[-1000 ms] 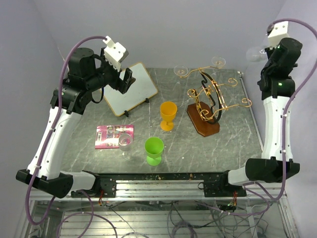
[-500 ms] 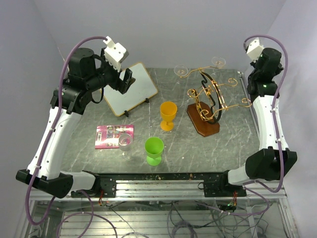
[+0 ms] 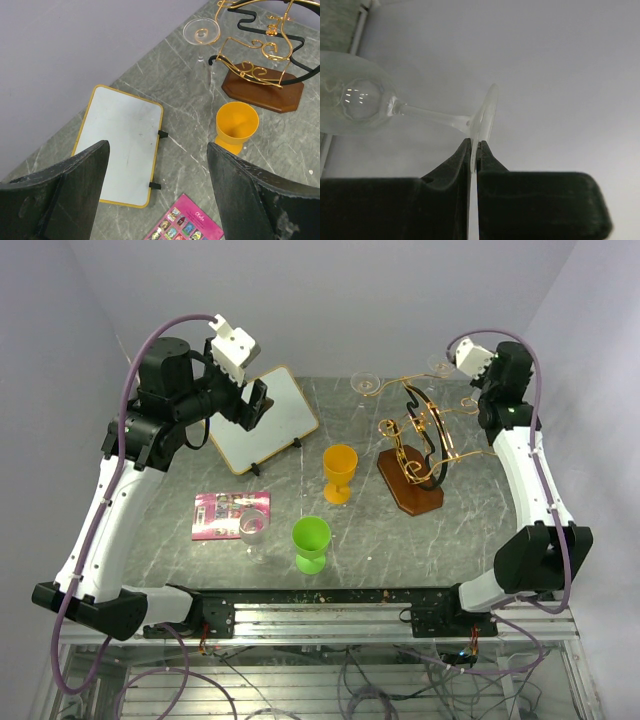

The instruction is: Place the wine glass upside down on the wine glass rack

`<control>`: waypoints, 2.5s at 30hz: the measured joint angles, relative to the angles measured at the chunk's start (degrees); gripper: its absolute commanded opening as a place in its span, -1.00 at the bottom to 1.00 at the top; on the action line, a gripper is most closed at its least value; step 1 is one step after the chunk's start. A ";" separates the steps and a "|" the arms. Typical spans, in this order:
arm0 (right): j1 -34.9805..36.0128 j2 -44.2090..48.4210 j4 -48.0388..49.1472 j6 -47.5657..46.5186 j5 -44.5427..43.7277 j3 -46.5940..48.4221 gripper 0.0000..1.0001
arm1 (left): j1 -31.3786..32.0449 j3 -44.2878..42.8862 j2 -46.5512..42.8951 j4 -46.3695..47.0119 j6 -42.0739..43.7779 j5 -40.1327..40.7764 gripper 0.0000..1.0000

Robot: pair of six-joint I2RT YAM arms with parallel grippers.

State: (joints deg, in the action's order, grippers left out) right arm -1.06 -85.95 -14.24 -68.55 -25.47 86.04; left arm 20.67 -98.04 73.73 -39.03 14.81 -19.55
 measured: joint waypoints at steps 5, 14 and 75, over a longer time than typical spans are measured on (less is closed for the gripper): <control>2.10 -1.09 -3.41 -2.84 1.95 0.50 -1.00 | -0.11 0.00 -0.04 0.00 0.00 -0.17 0.77; 5.05 -2.54 -7.78 -6.01 4.52 3.74 -1.00 | -0.28 0.11 -0.04 0.00 0.00 -0.17 0.77; 15.87 2.19 -22.95 -3.96 -2.67 0.48 -1.00 | -1.44 2.23 -0.66 0.70 -0.09 -0.94 0.77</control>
State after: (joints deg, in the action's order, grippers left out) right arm 14.81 -83.77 -37.19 -72.51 -28.14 86.52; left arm 19.22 -95.81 73.08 -38.33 14.72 -20.49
